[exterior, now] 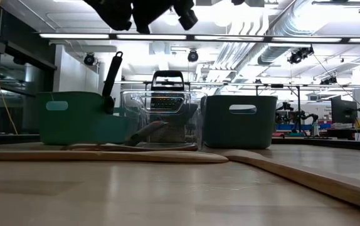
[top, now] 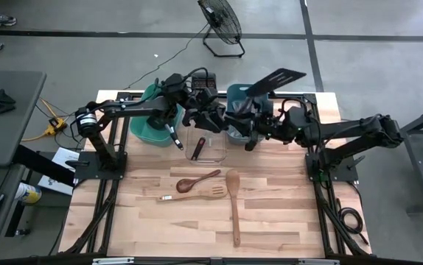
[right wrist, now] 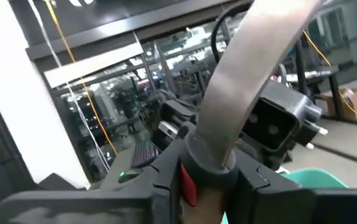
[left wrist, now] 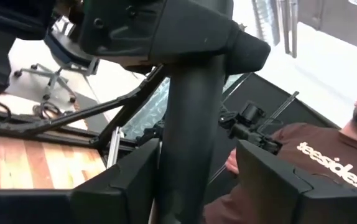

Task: Pick & Place Kitchen Items
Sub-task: Put the slotted spatula into the transparent bin

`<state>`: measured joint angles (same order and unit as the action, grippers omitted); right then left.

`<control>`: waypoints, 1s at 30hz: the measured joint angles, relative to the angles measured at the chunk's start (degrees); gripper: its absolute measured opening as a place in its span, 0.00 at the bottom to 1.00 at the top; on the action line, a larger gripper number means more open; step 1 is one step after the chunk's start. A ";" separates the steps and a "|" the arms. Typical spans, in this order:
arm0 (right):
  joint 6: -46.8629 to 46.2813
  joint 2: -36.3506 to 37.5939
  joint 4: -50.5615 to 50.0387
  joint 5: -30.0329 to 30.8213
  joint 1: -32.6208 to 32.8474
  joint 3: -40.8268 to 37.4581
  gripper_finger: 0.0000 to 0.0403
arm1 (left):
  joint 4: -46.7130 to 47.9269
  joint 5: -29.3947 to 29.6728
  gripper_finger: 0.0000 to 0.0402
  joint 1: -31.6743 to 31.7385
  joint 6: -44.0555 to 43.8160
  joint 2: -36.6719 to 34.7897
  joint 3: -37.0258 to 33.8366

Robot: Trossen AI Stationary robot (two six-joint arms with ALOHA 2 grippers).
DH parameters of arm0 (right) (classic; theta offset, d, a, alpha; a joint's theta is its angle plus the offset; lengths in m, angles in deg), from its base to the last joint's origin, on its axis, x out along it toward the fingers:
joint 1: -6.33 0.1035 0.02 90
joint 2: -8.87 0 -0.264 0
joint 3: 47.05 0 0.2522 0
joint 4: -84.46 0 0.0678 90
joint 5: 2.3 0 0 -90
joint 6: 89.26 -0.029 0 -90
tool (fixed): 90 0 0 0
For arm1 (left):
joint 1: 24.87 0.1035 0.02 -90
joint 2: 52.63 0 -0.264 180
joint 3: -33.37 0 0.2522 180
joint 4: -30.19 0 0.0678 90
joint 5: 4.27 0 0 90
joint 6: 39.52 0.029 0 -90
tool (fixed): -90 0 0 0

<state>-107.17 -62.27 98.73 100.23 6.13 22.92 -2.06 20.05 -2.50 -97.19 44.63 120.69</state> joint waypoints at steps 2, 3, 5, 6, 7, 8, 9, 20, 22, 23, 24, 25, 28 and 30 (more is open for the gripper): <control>-1.21 0.78 -2.02 0.76 0.00 0.00 0.17 | 0.77 -0.52 0.53 0.75 -0.04 0.00 0.00; -1.80 1.09 -3.01 1.14 0.00 -0.02 0.17 | 1.35 -0.88 0.53 1.29 -0.06 0.00 0.00; -2.97 2.03 -5.05 1.75 0.00 -0.02 0.17 | 2.48 -1.34 0.53 2.97 -0.26 0.00 0.00; -3.39 2.51 -6.10 2.12 0.00 -0.02 0.16 | 2.76 -1.34 0.53 3.93 -0.69 -0.13 0.00; -4.10 3.09 -7.19 2.28 0.00 -0.02 0.16 | 3.01 -1.37 0.53 5.09 -1.11 -0.34 0.00; -4.72 3.50 -8.49 2.71 0.00 -0.02 0.16 | 2.89 -1.39 0.53 6.11 -1.17 -0.49 0.00; -5.31 3.92 -9.48 2.83 0.00 -0.02 0.16 | 2.68 -1.44 0.53 6.98 -1.19 -0.68 0.00; -13.13 2.94 -16.34 5.32 -0.81 -0.02 0.16 | 2.81 -4.13 0.47 15.44 -1.46 -6.73 0.02; -14.74 1.02 -15.61 5.38 -1.54 -0.02 0.16 | 2.96 -4.71 0.46 16.73 -1.34 -8.20 0.00; -15.38 0.05 -15.17 5.36 -1.98 -0.02 0.16 | 2.93 -4.85 0.45 17.14 -1.27 -8.95 0.00; -16.01 -0.91 -14.97 5.32 -2.36 -0.02 0.16 | 2.81 -5.13 0.44 17.52 -1.11 -9.64 0.00; -17.03 -2.10 -14.81 5.32 -2.71 -0.02 0.16 | 2.76 -5.56 0.44 17.89 -0.93 -10.27 0.00; -20.46 -6.01 -13.19 5.30 -3.65 -0.02 0.16 | 2.91 -6.21 0.43 18.98 -0.70 -11.77 0.00; -22.43 -8.92 -11.36 4.58 -4.06 -0.02 0.16 | 2.88 -6.24 0.43 19.02 -0.69 -12.50 0.00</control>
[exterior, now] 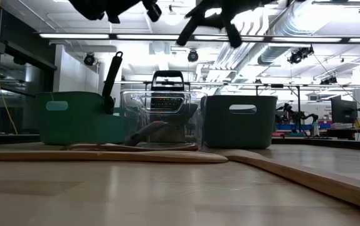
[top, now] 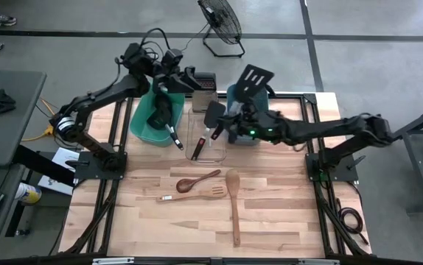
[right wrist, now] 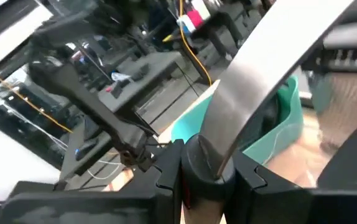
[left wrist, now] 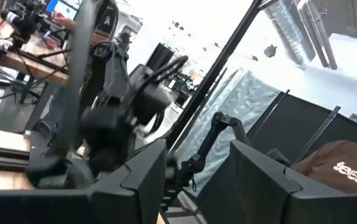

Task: Pick & Place Kitchen Items
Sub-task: Put the slotted spatula into the transparent bin

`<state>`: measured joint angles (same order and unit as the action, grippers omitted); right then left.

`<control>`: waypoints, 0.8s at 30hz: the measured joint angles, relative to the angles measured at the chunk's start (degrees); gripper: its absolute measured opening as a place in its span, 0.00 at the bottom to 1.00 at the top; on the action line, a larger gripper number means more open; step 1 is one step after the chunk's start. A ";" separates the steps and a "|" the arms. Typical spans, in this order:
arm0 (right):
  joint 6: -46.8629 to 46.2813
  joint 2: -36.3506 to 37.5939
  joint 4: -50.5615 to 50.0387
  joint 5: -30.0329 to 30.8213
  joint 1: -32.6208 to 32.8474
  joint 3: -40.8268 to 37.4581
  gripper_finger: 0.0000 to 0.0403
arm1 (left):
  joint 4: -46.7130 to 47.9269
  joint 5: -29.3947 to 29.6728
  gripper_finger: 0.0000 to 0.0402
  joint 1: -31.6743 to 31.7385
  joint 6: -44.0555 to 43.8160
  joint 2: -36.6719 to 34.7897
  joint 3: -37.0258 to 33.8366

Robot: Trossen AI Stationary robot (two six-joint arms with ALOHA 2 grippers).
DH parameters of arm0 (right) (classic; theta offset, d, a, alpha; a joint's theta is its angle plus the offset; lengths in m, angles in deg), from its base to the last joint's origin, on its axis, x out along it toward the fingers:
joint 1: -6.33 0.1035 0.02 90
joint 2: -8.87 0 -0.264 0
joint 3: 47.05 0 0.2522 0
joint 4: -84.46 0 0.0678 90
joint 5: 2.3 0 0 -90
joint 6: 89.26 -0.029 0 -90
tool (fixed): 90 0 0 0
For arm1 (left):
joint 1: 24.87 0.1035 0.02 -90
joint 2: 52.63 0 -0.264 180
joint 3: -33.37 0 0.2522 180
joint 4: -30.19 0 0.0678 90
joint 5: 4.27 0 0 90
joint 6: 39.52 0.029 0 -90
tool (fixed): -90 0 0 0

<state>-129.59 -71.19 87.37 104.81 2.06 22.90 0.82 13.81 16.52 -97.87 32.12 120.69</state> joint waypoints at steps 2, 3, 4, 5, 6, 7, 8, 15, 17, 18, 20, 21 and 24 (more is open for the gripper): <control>-1.40 -2.70 2.45 -1.81 -0.34 0.00 0.16 | 0.00 -0.01 0.43 0.01 -0.01 -0.38 0.00; -2.03 -4.05 3.75 -2.95 -0.63 0.01 0.16 | -0.01 -0.04 0.43 -0.02 0.00 -0.41 0.00; -2.53 -5.32 4.52 -3.75 -0.77 0.04 0.16 | 0.02 -0.19 0.43 -0.12 -0.05 -0.41 0.00; -3.13 -6.71 4.84 -4.26 -0.77 0.04 0.16 | 0.06 -0.54 0.43 -0.14 -0.35 -0.41 0.00; -3.66 -8.14 5.24 -4.67 -0.94 0.04 0.16 | 0.09 -1.01 0.43 -0.13 -0.43 -0.41 0.00; -4.34 -9.58 5.87 -5.27 -1.12 0.04 0.16 | 0.13 -1.20 0.43 -0.13 -0.45 -0.41 0.00; -5.06 -11.00 6.32 -5.65 -1.28 0.04 0.16 | 0.42 -1.25 0.43 -0.13 -0.42 -0.41 0.00; -11.66 -19.23 9.83 -8.35 -1.55 0.04 0.16 | 1.24 -1.24 0.43 -0.11 -0.25 -0.41 0.00; -13.82 -20.24 10.75 -8.19 -1.51 0.13 0.16 | 1.30 -1.22 0.43 -0.11 -0.25 -0.41 0.00; -15.06 -20.48 11.08 -8.42 -1.51 0.13 0.16 | 1.26 -1.22 0.43 -0.11 -0.25 -0.41 0.00; -15.63 -20.71 11.08 -8.28 -1.51 0.15 0.16 | 1.29 -1.16 0.43 -0.13 -0.25 -0.41 0.00; -15.78 -20.69 11.14 -8.07 -1.51 0.15 0.16 | 1.31 -1.07 0.43 -0.13 -0.25 -0.41 0.00; -15.66 -20.45 11.44 -8.34 -1.78 0.13 0.16 | 1.27 -1.01 0.43 -0.13 -0.25 -0.41 0.00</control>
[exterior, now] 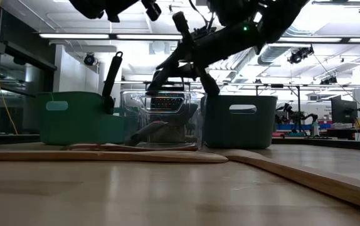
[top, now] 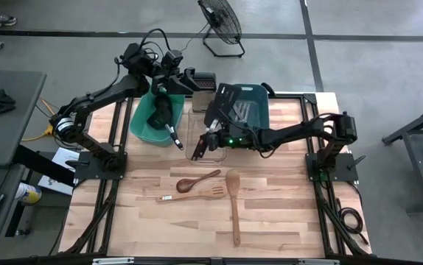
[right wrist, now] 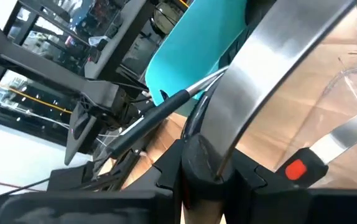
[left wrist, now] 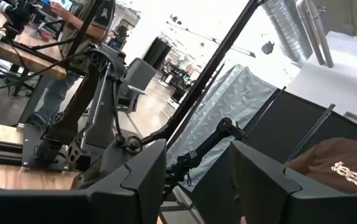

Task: Pick & Place Kitchen Items
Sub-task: Put the slotted spatula into the transparent bin

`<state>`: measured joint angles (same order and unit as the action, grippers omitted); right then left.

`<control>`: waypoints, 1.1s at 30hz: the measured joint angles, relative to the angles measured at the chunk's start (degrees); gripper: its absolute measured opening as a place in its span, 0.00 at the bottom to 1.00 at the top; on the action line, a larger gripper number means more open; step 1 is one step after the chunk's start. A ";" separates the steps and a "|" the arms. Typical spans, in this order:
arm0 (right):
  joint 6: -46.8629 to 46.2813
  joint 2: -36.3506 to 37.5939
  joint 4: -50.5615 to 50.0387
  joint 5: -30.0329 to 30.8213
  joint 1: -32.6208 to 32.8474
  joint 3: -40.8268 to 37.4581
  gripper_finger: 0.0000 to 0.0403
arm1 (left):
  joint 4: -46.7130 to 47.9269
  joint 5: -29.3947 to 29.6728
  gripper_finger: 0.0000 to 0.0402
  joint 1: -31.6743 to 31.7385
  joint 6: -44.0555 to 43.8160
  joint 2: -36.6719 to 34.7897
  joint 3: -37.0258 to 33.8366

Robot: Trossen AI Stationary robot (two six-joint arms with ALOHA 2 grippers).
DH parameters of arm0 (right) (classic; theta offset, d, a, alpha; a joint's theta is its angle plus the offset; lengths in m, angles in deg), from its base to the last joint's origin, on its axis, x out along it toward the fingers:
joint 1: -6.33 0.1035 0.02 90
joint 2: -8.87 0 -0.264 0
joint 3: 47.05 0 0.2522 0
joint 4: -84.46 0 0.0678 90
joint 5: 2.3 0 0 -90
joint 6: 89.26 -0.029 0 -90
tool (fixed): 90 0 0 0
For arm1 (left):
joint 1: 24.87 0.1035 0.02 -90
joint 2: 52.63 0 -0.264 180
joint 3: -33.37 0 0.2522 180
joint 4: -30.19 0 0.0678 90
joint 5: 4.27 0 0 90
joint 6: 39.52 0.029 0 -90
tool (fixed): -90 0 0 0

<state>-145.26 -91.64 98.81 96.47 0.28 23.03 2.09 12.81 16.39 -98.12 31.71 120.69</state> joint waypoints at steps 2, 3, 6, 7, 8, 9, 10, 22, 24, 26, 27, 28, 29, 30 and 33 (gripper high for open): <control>-0.17 0.13 -0.06 -0.23 -0.08 0.00 0.16 | 0.02 0.02 0.43 0.00 -0.01 0.00 0.00; -0.15 0.17 -0.26 -0.27 -0.06 0.00 0.16 | 0.02 0.03 0.43 0.00 -0.01 0.00 0.00; 0.07 0.17 -0.20 -0.71 -0.06 0.00 0.16 | 0.00 0.02 0.43 0.00 -0.14 0.00 0.00; 0.10 0.25 -0.16 -1.31 -0.06 0.01 0.16 | 0.02 0.00 0.43 0.00 -0.16 0.00 0.00; 0.16 0.41 -0.80 -1.93 -0.09 0.27 0.16 | 0.02 -0.02 0.43 0.00 -0.16 0.00 0.00; 0.49 0.59 -1.64 -2.18 -0.14 0.77 0.16 | 0.00 -0.02 0.43 0.00 -0.16 0.00 0.00; 1.08 0.84 -2.66 -2.27 -0.17 1.46 0.16 | 0.00 -0.02 0.43 0.00 -0.16 0.00 0.00; -4.85 1.18 -36.97 7.66 1.47 18.58 0.16 | 0.00 -0.37 0.43 0.00 -0.36 0.00 0.00; -8.34 1.18 -37.47 8.06 1.77 19.19 0.16 | -0.02 -0.48 0.43 0.00 -0.36 0.00 0.00; -11.99 0.92 -38.18 8.87 2.20 19.26 0.16 | 0.00 -0.48 0.43 0.00 -0.38 0.00 0.00; -13.64 0.83 -39.43 9.45 2.47 19.25 0.16 | 0.00 -0.48 0.43 0.00 -0.40 0.00 0.00; -15.16 0.68 -40.74 10.01 2.70 19.17 0.16 | 0.00 -0.48 0.43 0.00 -0.40 0.00 0.00; -16.47 0.59 -42.15 10.43 2.85 19.15 0.16 | 0.00 -0.48 0.43 0.00 -0.40 0.00 0.00; -17.54 0.56 -43.13 10.75 3.07 19.15 0.16 | 0.00 -0.48 0.43 0.00 -0.40 0.00 0.00; -19.95 0.63 -44.70 11.27 3.31 19.17 0.16 | 0.00 -0.48 0.43 0.00 -0.40 0.02 0.00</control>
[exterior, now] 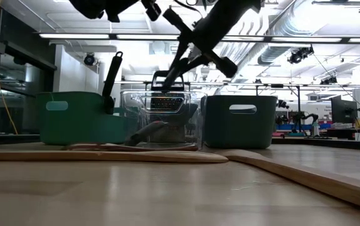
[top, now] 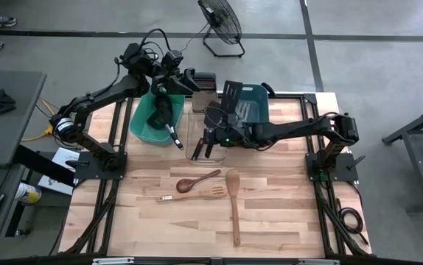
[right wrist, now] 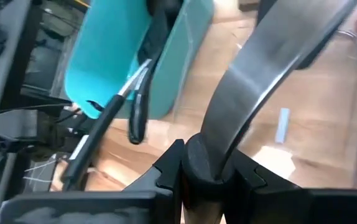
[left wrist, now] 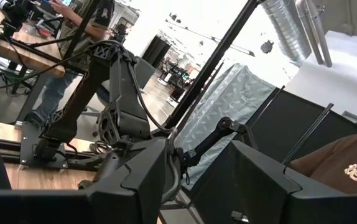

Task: Pick & Place Kitchen Items
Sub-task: Put the slotted spatula into the transparent bin

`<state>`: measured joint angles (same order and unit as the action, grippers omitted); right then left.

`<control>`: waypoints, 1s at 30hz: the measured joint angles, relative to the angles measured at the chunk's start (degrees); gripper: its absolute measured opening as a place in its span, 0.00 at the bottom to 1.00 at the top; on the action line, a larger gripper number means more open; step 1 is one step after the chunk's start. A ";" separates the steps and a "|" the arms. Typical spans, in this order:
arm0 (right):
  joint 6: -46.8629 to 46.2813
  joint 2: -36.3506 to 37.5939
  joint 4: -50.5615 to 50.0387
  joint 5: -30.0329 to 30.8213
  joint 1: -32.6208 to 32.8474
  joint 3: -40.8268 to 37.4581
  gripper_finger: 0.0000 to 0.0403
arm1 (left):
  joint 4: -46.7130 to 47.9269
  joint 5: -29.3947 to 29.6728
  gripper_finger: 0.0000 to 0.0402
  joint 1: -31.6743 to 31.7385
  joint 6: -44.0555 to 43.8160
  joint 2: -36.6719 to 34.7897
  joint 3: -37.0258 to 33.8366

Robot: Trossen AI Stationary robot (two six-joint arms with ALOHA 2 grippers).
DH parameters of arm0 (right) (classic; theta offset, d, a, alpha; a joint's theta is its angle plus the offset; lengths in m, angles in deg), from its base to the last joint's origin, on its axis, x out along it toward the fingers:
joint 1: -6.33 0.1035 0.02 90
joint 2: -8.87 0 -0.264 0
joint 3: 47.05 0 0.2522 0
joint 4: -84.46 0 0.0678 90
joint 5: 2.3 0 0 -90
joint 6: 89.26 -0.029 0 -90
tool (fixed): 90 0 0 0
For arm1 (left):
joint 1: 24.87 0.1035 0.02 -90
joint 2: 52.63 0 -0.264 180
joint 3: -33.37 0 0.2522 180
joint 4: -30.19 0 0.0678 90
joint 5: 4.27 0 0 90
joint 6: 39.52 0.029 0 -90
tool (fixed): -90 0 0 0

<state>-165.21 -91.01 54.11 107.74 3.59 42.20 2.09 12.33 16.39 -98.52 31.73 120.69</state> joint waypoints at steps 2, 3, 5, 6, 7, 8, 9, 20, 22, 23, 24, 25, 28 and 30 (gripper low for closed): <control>-1.10 0.00 -0.19 -0.05 0.18 0.00 0.16 | -0.01 0.00 0.43 0.00 0.04 0.00 0.00; -1.60 0.00 -0.11 -0.03 0.20 0.00 0.16 | 0.00 0.00 0.43 0.00 0.04 0.00 0.00; -2.18 0.00 -0.15 0.09 0.29 0.00 0.16 | -0.01 0.00 0.43 0.00 0.06 0.00 0.00; -2.22 0.00 -0.32 0.35 0.29 0.00 0.16 | 0.00 0.00 0.43 0.00 0.08 0.00 0.00; -2.25 0.00 -0.56 0.56 0.09 0.00 0.16 | -0.02 0.00 0.43 0.00 0.09 0.00 0.00; -2.25 0.00 -0.59 0.57 -0.16 0.00 0.16 | -0.02 0.00 0.43 0.00 0.11 0.00 0.00; -2.02 0.00 -0.36 0.57 -0.46 -0.01 0.16 | -0.02 0.00 0.43 0.00 0.16 0.00 0.00; -0.80 -4.68 3.43 -0.57 -0.81 0.00 0.16 | -0.04 0.28 0.43 0.00 0.22 0.00 0.00; -0.81 -5.36 4.49 -0.68 -0.63 -0.04 0.16 | -0.04 0.50 0.43 0.00 0.21 0.00 -0.02; -0.98 -5.58 6.09 -0.67 -0.57 0.01 0.16 | -0.04 0.54 0.43 0.02 0.20 0.00 -0.01; -0.93 -5.66 6.11 -0.96 -0.59 0.02 0.16 | -0.03 0.59 0.43 -0.02 0.20 0.01 -0.02; -0.89 -5.66 5.80 -1.01 -0.61 0.00 0.16 | -0.03 0.72 0.43 0.00 0.20 0.02 -0.02; -0.97 -6.64 6.16 -1.10 -0.68 0.09 0.16 | 0.00 0.70 0.43 0.00 0.07 0.02 -0.02; -0.93 -6.75 5.48 -2.14 -1.04 -0.04 0.16 | -0.02 0.72 0.43 0.00 0.07 0.02 -0.02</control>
<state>-166.14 -97.76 59.59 105.60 2.55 42.15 2.07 13.04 16.39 -98.45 31.75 120.67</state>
